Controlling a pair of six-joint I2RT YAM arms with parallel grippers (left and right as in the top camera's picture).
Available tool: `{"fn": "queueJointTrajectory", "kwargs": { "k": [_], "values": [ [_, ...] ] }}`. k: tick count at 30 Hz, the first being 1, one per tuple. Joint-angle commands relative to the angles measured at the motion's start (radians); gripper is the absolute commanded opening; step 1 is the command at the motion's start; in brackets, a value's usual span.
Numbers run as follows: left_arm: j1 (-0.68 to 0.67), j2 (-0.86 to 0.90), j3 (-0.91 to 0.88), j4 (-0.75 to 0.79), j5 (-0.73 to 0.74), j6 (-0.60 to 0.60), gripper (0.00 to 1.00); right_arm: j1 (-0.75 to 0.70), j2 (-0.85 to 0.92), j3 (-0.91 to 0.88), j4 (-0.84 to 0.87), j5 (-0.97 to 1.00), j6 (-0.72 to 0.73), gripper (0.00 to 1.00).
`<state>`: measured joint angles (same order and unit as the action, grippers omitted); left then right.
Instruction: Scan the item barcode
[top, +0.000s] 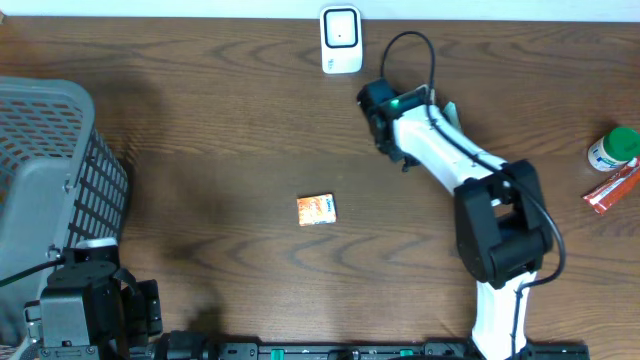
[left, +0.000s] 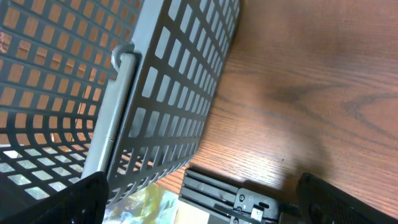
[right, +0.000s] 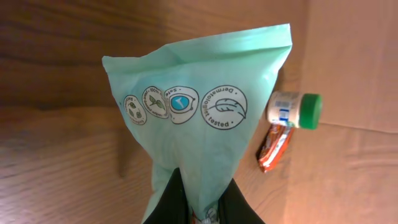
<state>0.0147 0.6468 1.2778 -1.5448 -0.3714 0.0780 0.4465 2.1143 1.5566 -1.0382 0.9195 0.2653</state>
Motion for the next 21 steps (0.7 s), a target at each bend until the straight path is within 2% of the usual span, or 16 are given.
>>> {"fn": "queueJointTrajectory", "kwargs": {
  "k": [1,9,11,13,14,16,17,21],
  "values": [
    [-0.005,-0.003,0.002,-0.003,-0.003,-0.005,0.96,0.087,0.085,-0.008,0.002,0.104,0.083,0.03],
    [-0.029,-0.004,0.002,-0.003,-0.003,-0.005,0.96,0.306,0.280,-0.008,-0.034,0.145,0.087,0.04],
    [-0.029,-0.004,0.002,-0.003,-0.003,-0.005,0.96,0.379,0.293,-0.008,-0.075,0.144,0.108,0.20],
    [-0.028,-0.004,0.002,-0.003,-0.003,-0.005,0.96,0.486,0.290,-0.007,-0.117,0.134,0.158,0.43],
    [-0.028,-0.004,0.002,-0.003,-0.003,-0.005,0.96,0.517,0.290,-0.007,-0.117,0.127,0.158,0.48],
    [-0.029,-0.004,0.002,-0.003,-0.003,-0.005,0.96,0.587,0.289,-0.006,-0.114,0.121,0.162,0.76],
    [-0.028,-0.004,0.002,-0.003,-0.003,-0.005,0.96,0.612,0.288,-0.005,-0.116,0.121,0.170,0.81],
    [-0.028,-0.004,0.002,-0.003,-0.003,-0.005,0.96,0.653,0.267,0.029,-0.178,0.119,0.214,0.81]
  ]
}}
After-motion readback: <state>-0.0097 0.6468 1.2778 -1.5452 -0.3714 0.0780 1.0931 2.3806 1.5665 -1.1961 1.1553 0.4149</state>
